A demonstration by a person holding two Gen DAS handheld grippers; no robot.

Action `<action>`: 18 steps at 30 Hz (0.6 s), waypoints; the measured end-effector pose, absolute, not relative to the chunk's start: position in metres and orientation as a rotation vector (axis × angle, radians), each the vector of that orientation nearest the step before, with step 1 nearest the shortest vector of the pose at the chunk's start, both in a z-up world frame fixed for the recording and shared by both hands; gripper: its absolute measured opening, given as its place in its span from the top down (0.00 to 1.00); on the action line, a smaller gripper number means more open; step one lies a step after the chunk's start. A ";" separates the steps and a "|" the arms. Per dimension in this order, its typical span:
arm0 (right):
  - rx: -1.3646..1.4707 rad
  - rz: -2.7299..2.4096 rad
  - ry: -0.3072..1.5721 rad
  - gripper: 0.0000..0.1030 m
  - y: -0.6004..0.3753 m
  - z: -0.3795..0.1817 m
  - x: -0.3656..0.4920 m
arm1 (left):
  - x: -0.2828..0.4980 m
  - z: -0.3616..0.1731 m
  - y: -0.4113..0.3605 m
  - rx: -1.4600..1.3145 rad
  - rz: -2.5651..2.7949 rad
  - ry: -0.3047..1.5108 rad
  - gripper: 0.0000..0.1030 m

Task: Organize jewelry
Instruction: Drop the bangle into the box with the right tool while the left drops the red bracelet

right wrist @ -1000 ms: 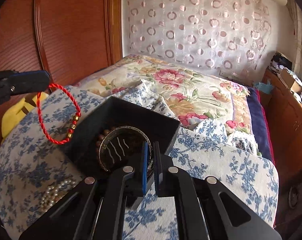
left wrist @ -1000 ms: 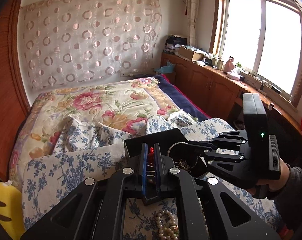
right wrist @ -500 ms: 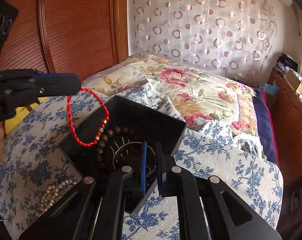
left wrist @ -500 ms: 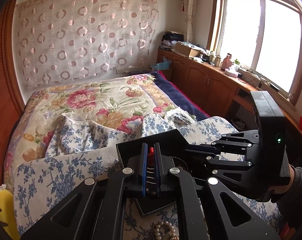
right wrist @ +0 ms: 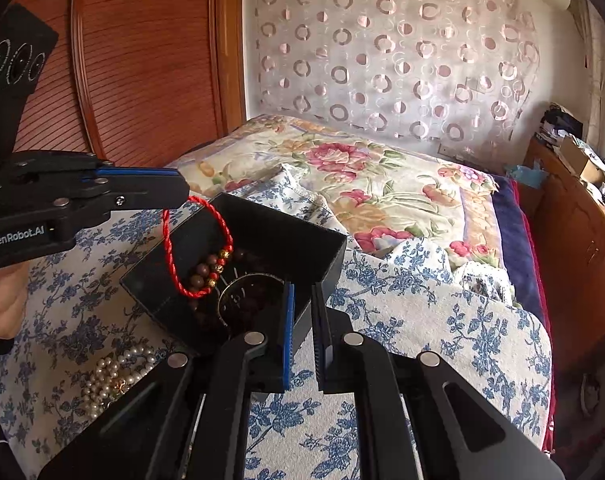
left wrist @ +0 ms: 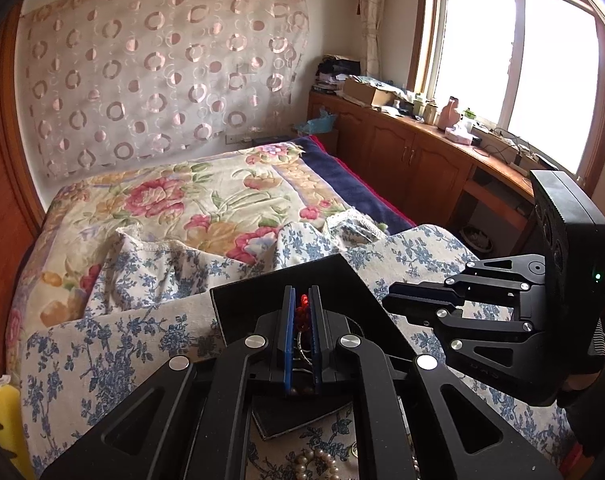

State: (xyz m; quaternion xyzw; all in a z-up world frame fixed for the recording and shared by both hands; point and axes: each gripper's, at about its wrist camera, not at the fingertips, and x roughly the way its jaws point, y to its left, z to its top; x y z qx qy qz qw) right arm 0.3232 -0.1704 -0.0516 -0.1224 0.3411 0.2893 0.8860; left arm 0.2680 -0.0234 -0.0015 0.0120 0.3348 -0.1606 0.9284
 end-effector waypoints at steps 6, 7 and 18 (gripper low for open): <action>-0.238 0.601 0.694 0.89 -0.174 -0.048 0.315 | 0.267 -0.006 -0.024 0.060 -0.295 0.687 0.85; -0.236 0.600 0.688 0.89 -0.175 -0.047 0.311 | 0.266 -0.007 -0.024 0.059 -0.292 0.688 0.76; -0.217 0.605 0.700 0.89 -0.186 -0.051 0.267 | 0.227 -0.017 -0.017 0.025 -0.288 0.697 0.71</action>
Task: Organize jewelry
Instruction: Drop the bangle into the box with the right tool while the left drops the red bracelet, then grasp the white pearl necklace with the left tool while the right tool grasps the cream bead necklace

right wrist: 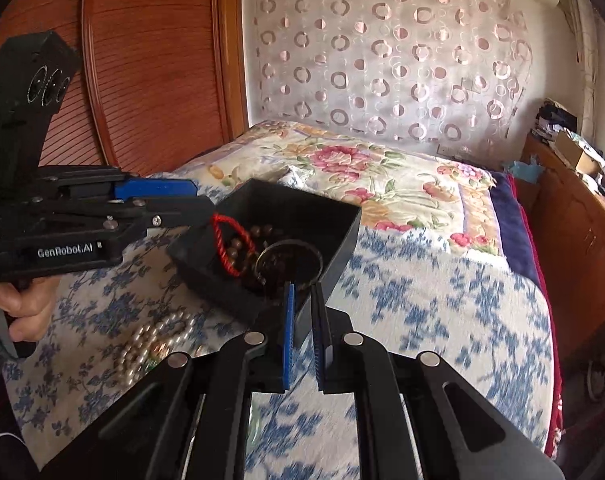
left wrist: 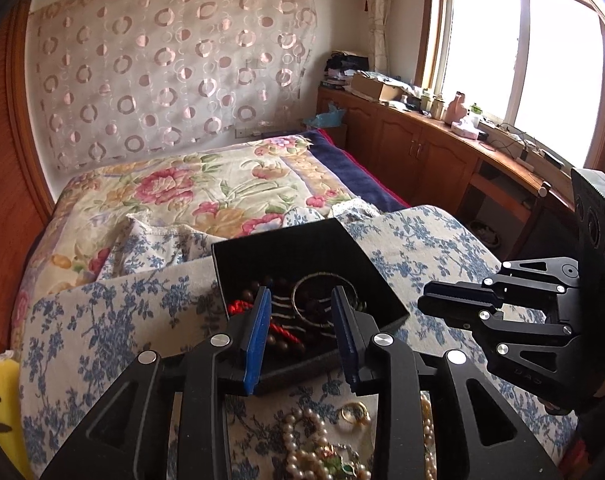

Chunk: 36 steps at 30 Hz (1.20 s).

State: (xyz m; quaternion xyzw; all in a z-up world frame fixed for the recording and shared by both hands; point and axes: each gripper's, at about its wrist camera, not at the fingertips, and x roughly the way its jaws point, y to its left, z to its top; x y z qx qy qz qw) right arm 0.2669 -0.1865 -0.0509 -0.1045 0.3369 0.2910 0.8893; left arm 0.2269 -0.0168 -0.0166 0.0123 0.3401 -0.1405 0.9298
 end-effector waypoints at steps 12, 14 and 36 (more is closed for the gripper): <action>-0.219 0.606 0.772 0.89 -0.187 -0.082 0.221 | 0.172 -0.043 -0.010 0.004 -0.263 0.741 0.71; -0.228 0.604 0.784 0.89 -0.185 -0.087 0.217 | 0.163 -0.048 -0.005 -0.011 -0.252 0.750 0.71; -0.286 0.563 0.786 0.94 -0.177 -0.099 0.214 | 0.113 -0.077 0.004 0.009 -0.229 0.833 0.71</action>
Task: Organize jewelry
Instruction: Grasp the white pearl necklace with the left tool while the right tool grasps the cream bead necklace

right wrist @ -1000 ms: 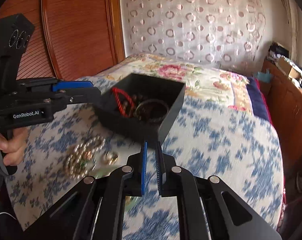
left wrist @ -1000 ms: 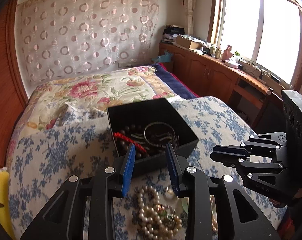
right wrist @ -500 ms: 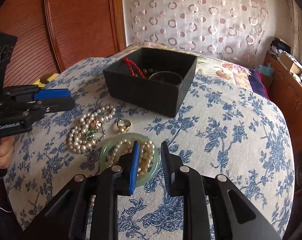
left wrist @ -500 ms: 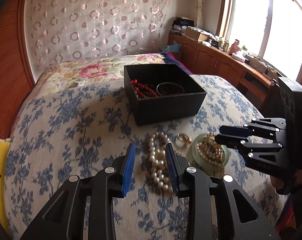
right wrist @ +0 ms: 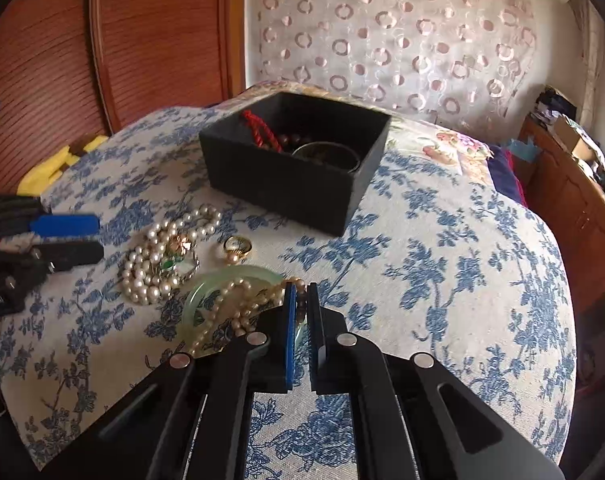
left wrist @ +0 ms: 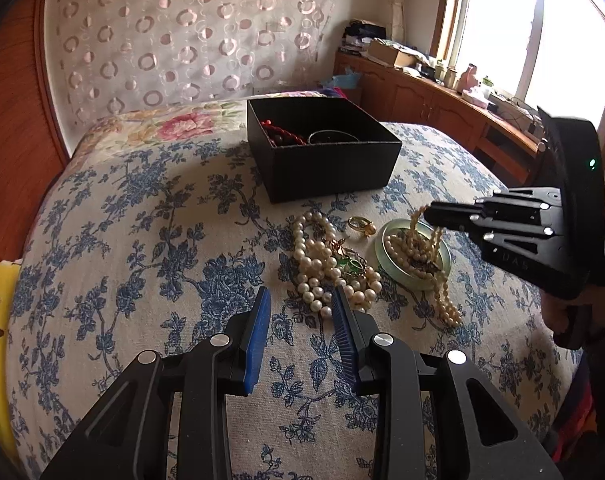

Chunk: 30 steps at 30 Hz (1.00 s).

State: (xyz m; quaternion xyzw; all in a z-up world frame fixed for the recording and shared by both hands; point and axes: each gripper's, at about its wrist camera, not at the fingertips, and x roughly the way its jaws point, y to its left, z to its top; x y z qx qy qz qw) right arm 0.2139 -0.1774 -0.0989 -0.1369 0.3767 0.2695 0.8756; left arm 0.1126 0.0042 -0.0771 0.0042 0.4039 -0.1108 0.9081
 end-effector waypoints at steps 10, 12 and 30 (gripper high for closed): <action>-0.242 0.557 0.731 0.94 -0.195 -0.077 0.204 | 0.129 -0.088 -0.004 0.014 -0.230 0.875 0.76; -0.245 0.552 0.729 0.94 -0.196 -0.078 0.202 | 0.132 -0.088 -0.004 0.021 -0.226 0.879 0.78; -0.245 0.562 0.750 0.94 -0.189 -0.083 0.202 | 0.152 -0.095 -0.007 0.120 -0.179 0.882 0.94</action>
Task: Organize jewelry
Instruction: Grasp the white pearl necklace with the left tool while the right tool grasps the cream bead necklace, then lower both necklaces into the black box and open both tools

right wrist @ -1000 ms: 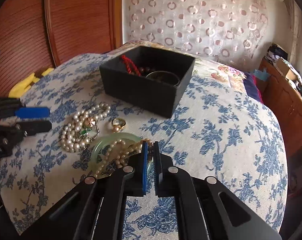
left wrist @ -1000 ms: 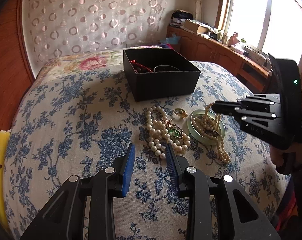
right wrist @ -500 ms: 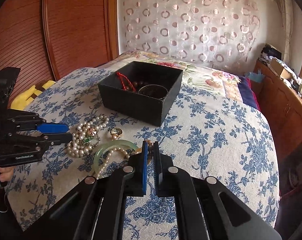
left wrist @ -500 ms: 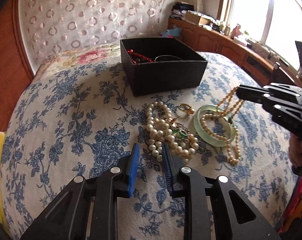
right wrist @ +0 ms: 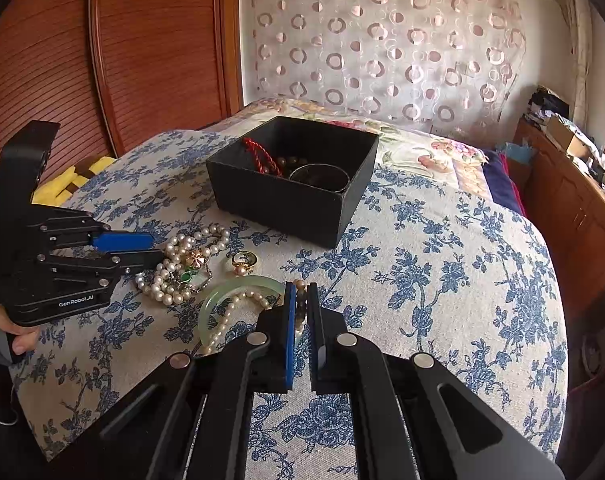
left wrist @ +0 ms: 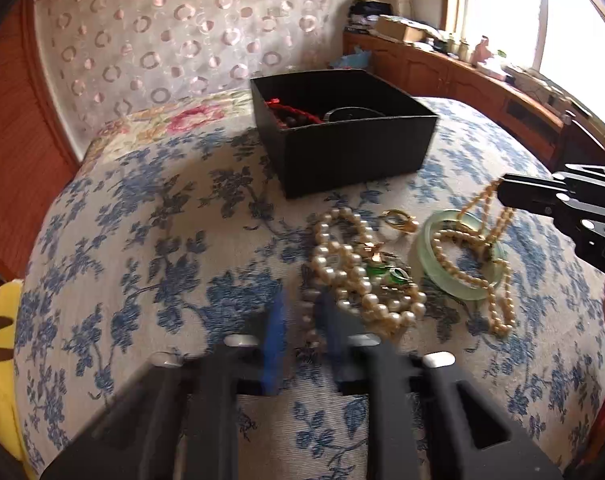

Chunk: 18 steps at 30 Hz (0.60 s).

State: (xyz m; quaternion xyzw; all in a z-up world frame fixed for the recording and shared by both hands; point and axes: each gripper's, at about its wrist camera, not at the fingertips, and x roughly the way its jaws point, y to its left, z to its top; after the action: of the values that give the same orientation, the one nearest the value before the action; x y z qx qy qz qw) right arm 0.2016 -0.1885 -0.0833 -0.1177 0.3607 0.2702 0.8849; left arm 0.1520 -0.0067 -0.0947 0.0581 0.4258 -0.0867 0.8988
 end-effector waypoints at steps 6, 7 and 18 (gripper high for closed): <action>-0.262 0.560 0.736 0.94 -0.187 -0.075 0.199 | 0.144 -0.065 -0.011 0.109 -0.202 0.799 0.94; -0.264 0.562 0.728 0.94 -0.186 -0.071 0.198 | 0.142 -0.055 -0.010 0.105 -0.205 0.779 0.94; -0.265 0.583 0.623 0.94 -0.183 -0.014 0.188 | 0.127 0.026 -0.001 0.087 -0.216 0.621 0.94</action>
State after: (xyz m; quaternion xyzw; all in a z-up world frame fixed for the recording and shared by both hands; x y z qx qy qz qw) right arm 0.1877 -0.1829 -0.0140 -0.1280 0.3012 0.2818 0.9020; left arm 0.1266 -0.0014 0.0257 0.0425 0.3049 -0.1061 0.9455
